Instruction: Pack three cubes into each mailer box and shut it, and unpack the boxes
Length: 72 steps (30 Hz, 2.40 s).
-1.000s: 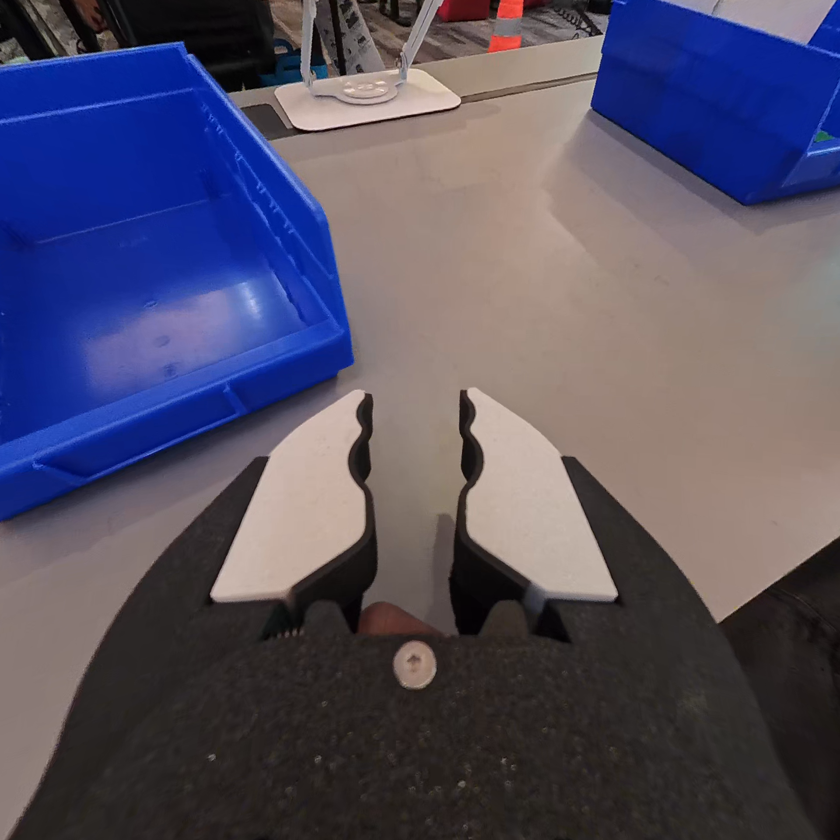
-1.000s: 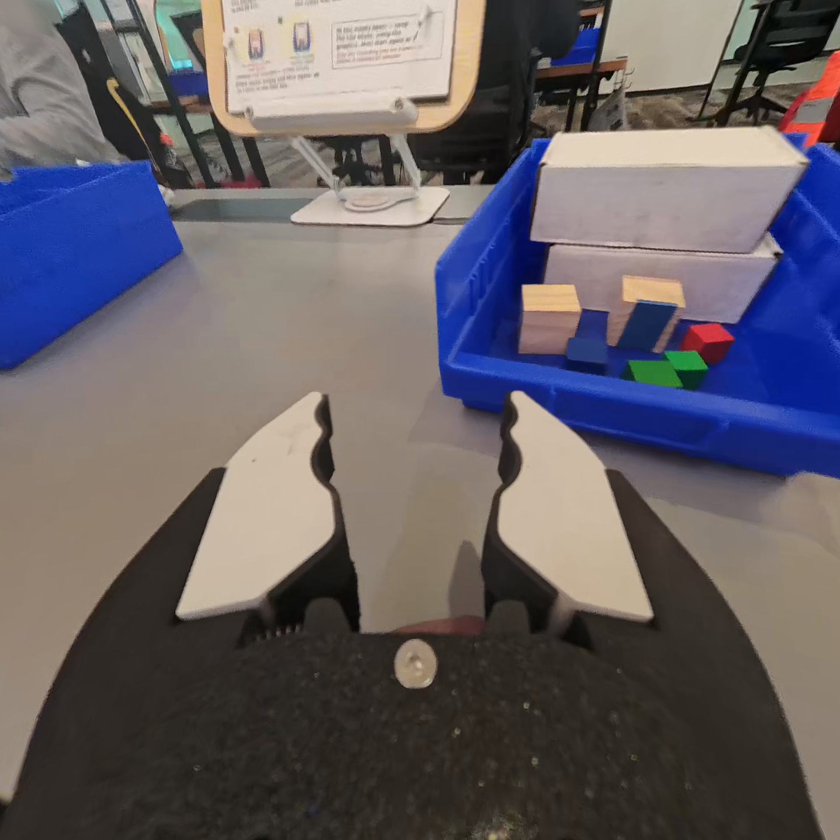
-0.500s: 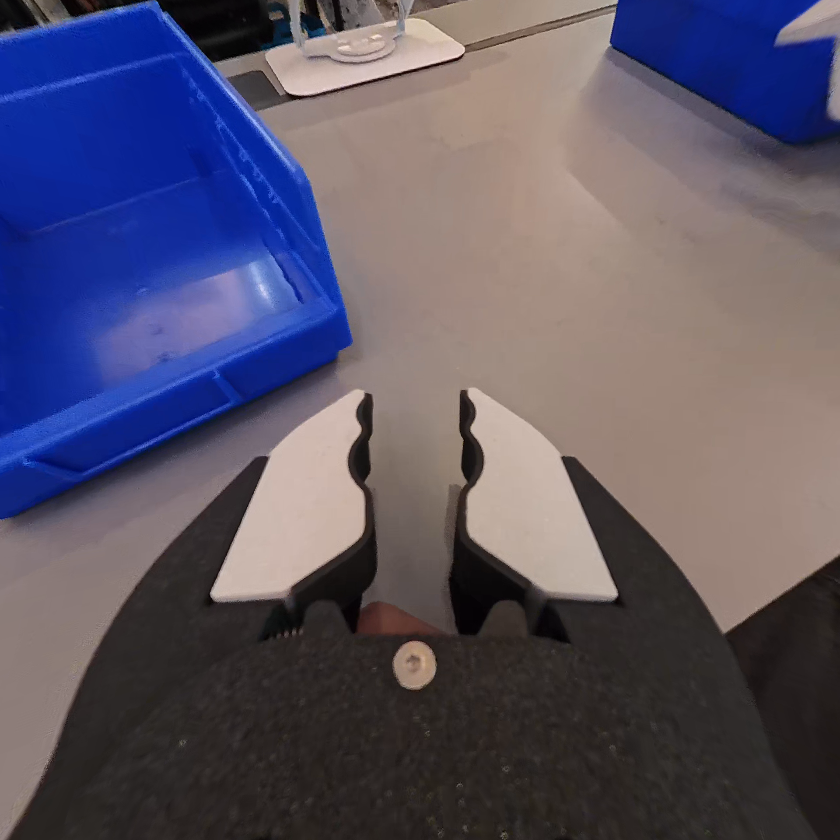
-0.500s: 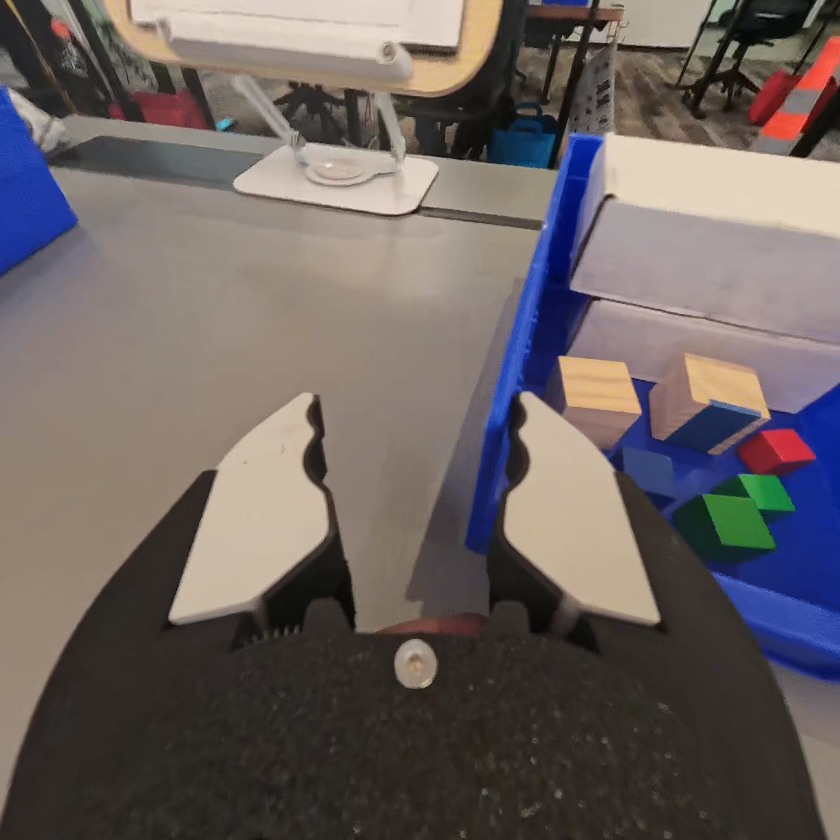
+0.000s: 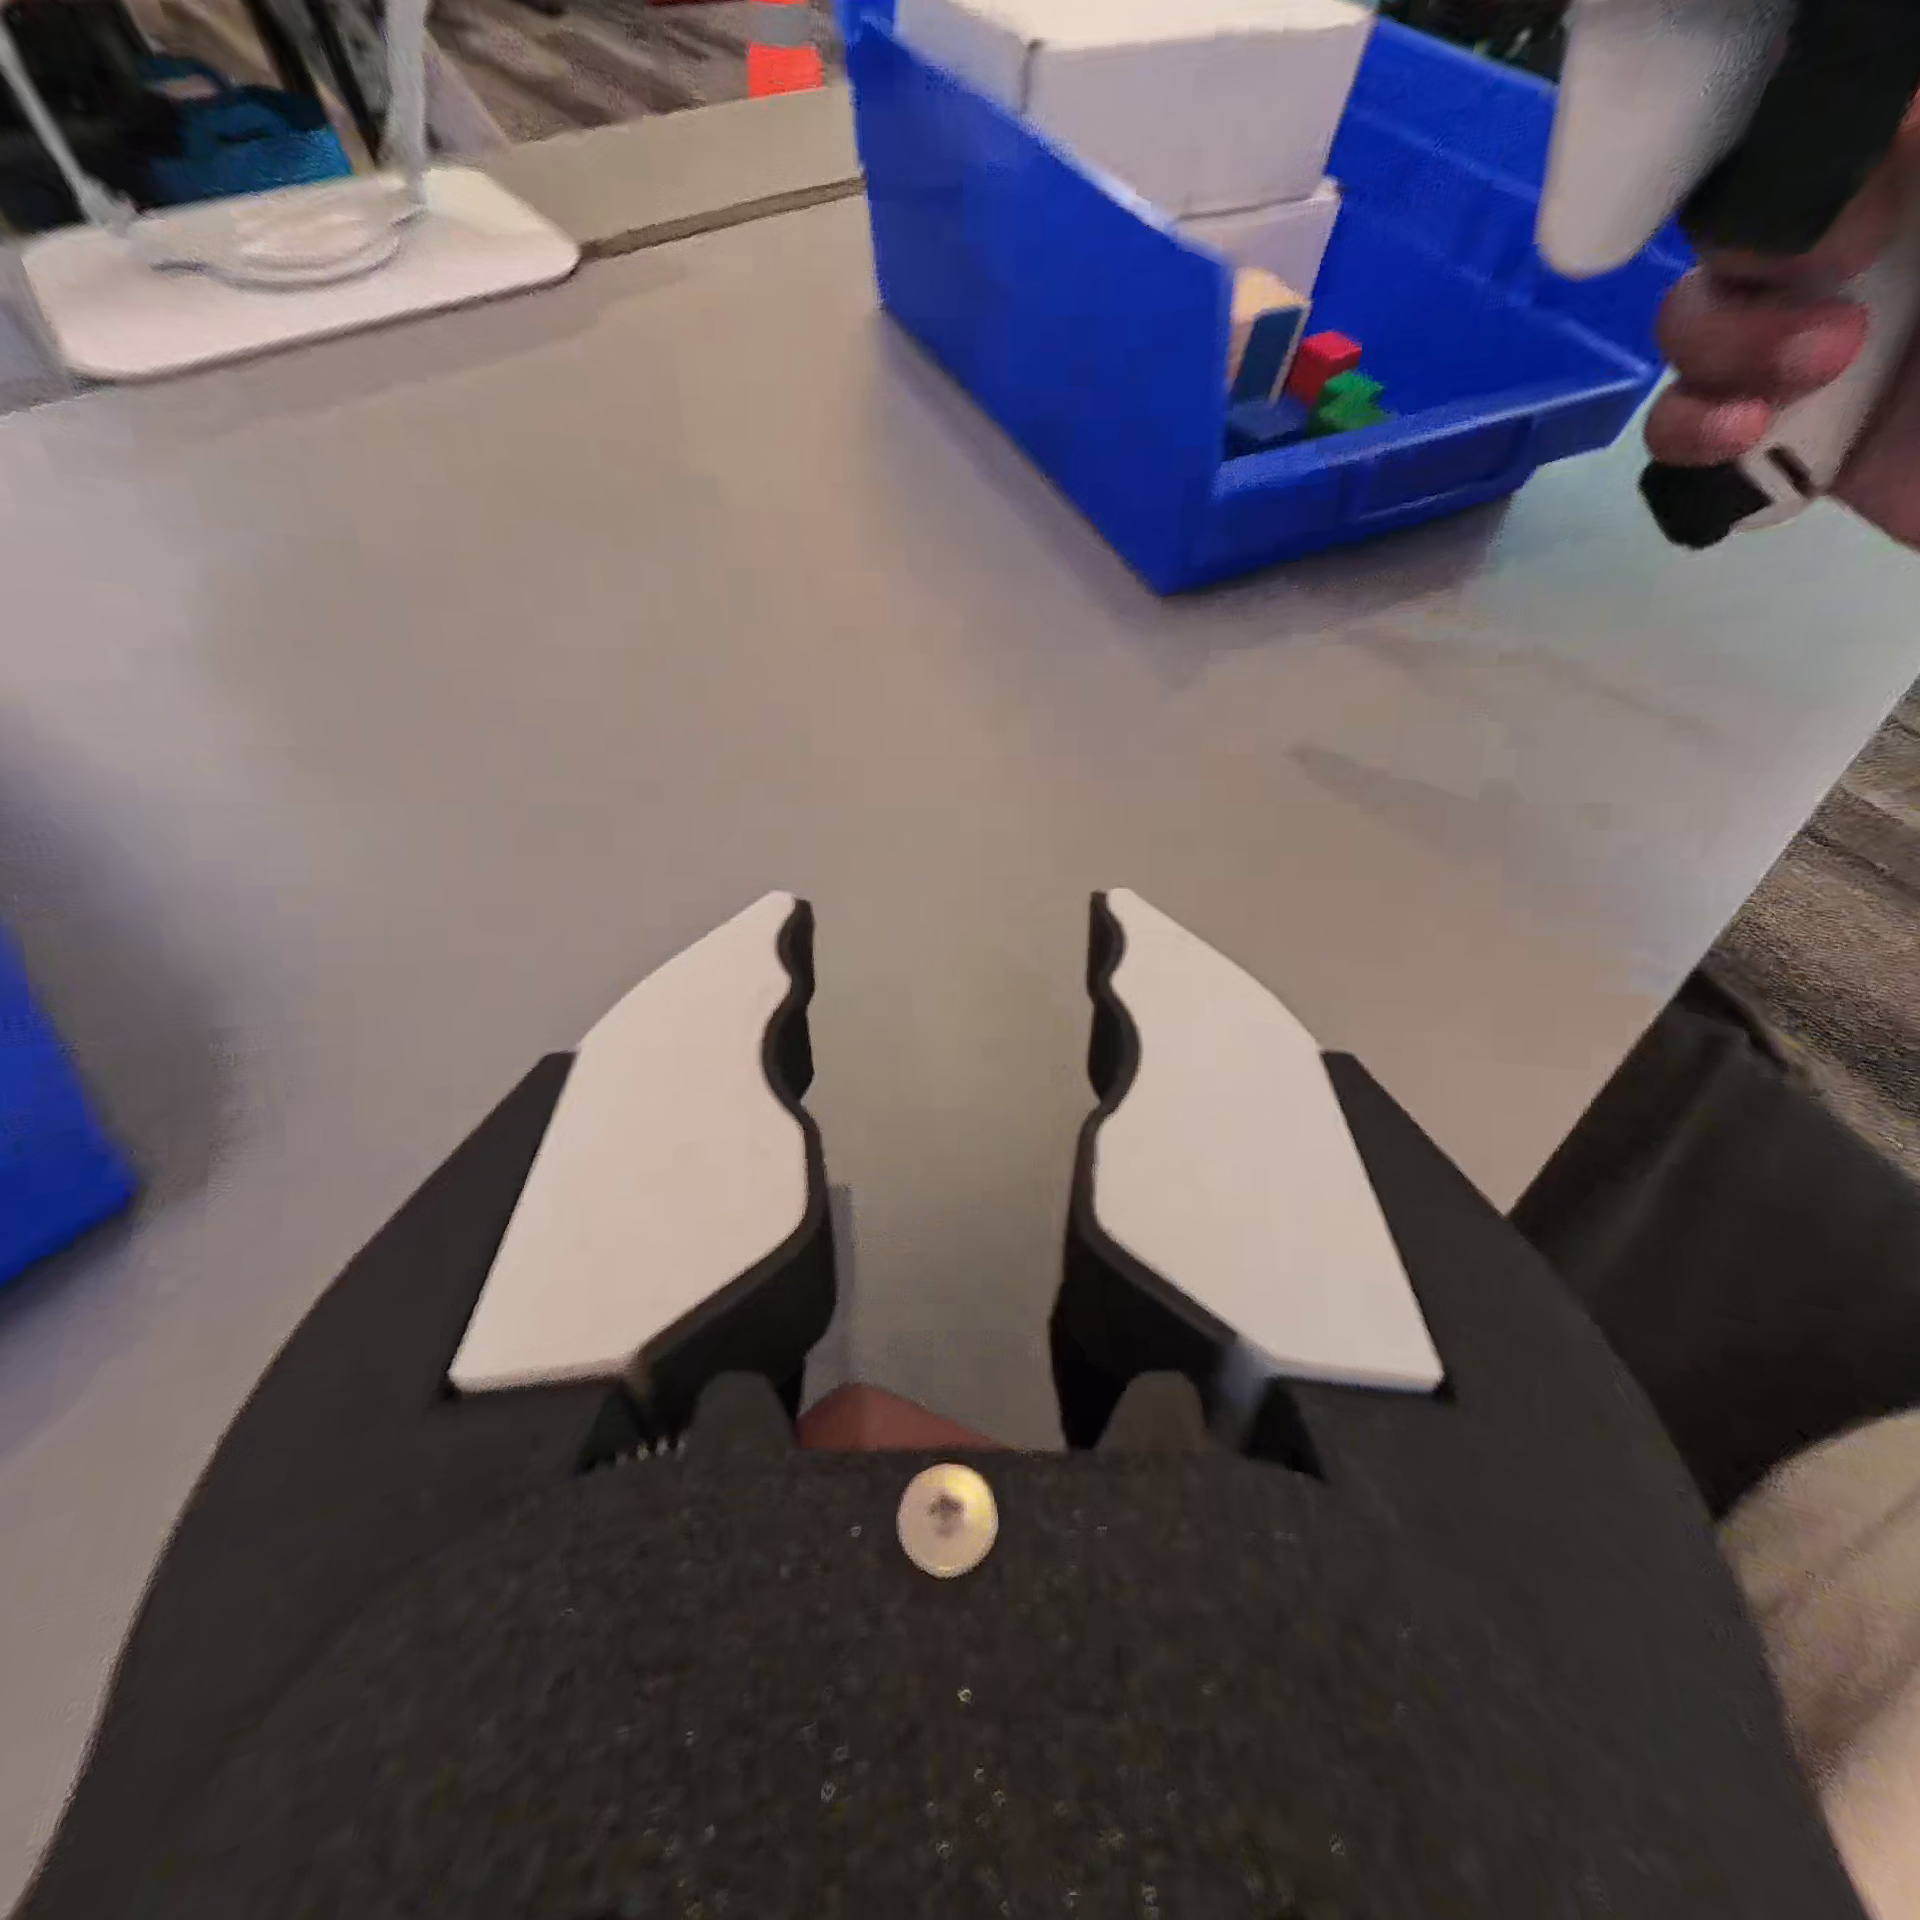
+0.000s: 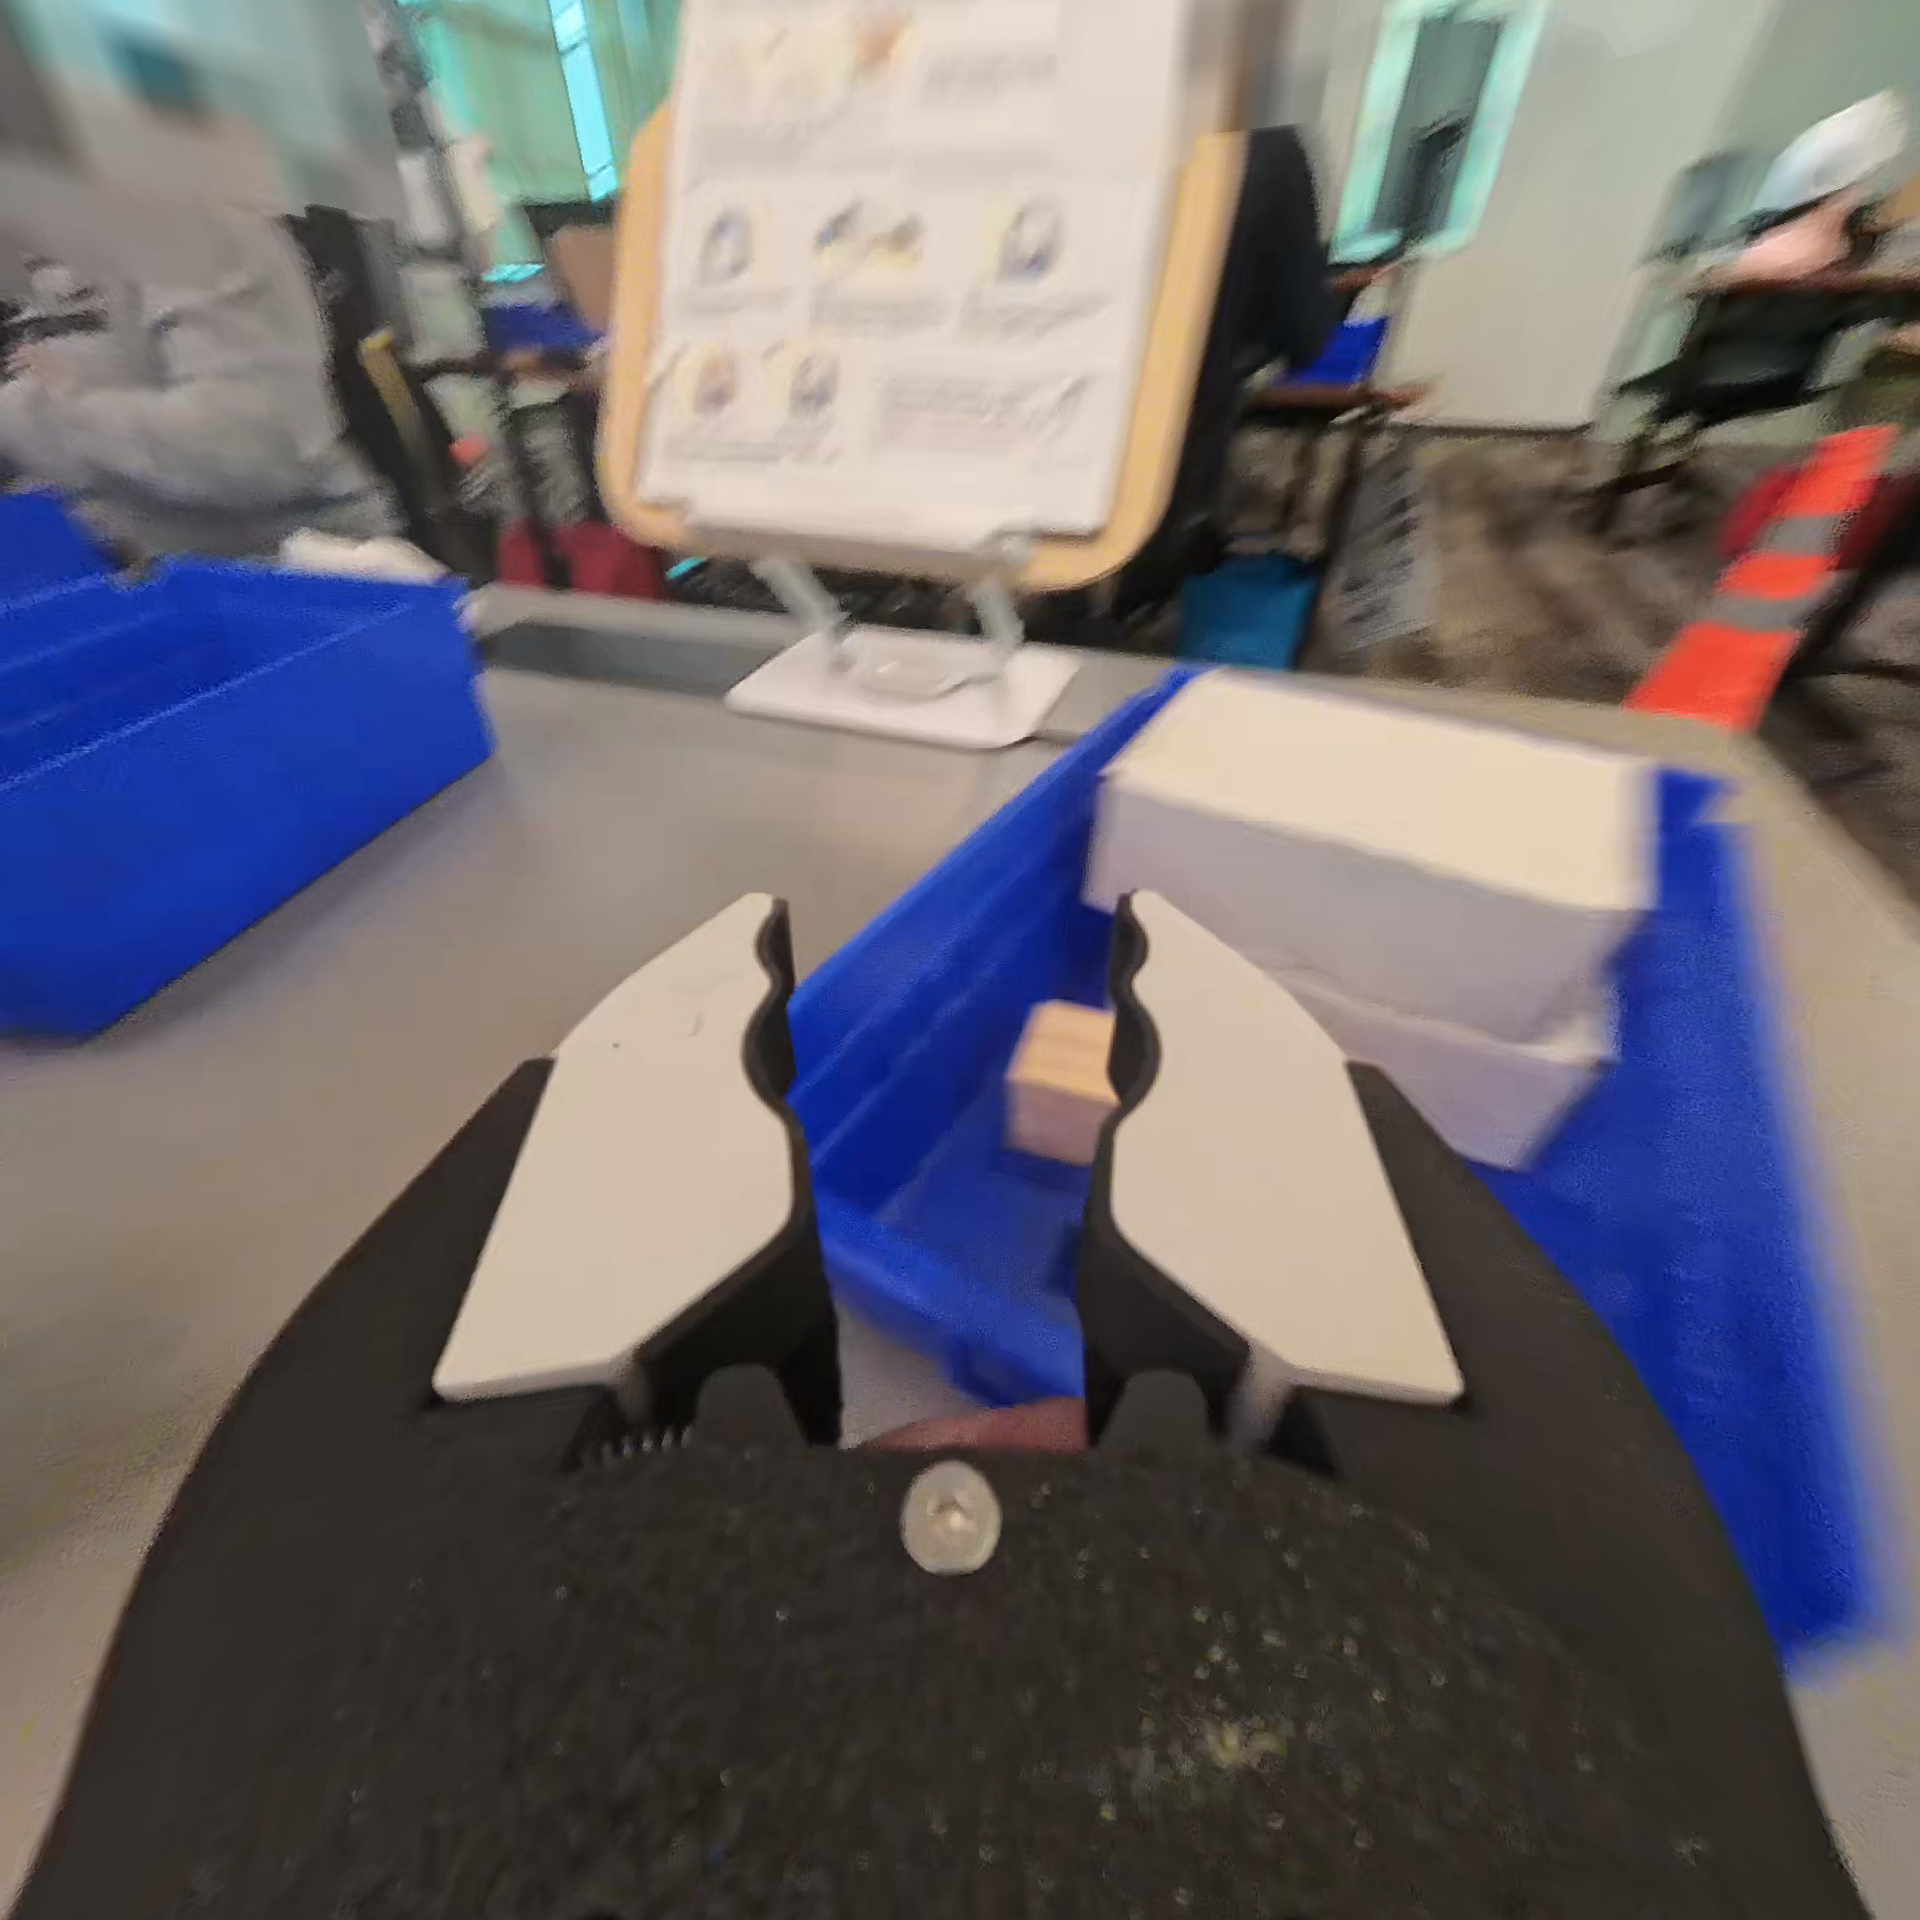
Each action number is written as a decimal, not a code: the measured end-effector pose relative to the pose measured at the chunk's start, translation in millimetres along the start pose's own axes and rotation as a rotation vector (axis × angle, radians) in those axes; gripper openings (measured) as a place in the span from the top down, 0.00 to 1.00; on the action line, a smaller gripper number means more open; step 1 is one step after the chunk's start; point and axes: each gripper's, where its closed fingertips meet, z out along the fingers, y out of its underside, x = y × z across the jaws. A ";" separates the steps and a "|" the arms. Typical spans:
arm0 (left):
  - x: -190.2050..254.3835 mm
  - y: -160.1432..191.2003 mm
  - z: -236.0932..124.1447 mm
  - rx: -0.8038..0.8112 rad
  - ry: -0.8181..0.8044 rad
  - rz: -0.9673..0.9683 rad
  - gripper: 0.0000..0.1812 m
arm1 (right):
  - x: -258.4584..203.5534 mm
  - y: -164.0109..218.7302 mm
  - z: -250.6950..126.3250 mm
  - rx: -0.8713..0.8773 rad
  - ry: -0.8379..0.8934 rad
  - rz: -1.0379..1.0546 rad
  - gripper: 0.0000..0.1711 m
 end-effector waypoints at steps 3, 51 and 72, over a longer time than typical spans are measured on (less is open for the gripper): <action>27.8 -45.8 36.6 0.056 -0.013 0.044 0.71 | 74.6 -15.4 -28.1 0.024 0.248 0.024 0.66; -286.7 -25.4 -202.2 0.205 -0.541 -0.379 0.74 | -72.8 57.3 41.3 -0.119 -0.081 0.061 0.80; -296.0 82.2 -180.6 -0.036 -0.662 -0.487 0.99 | -343.1 69.2 84.4 -0.273 -0.244 0.034 0.85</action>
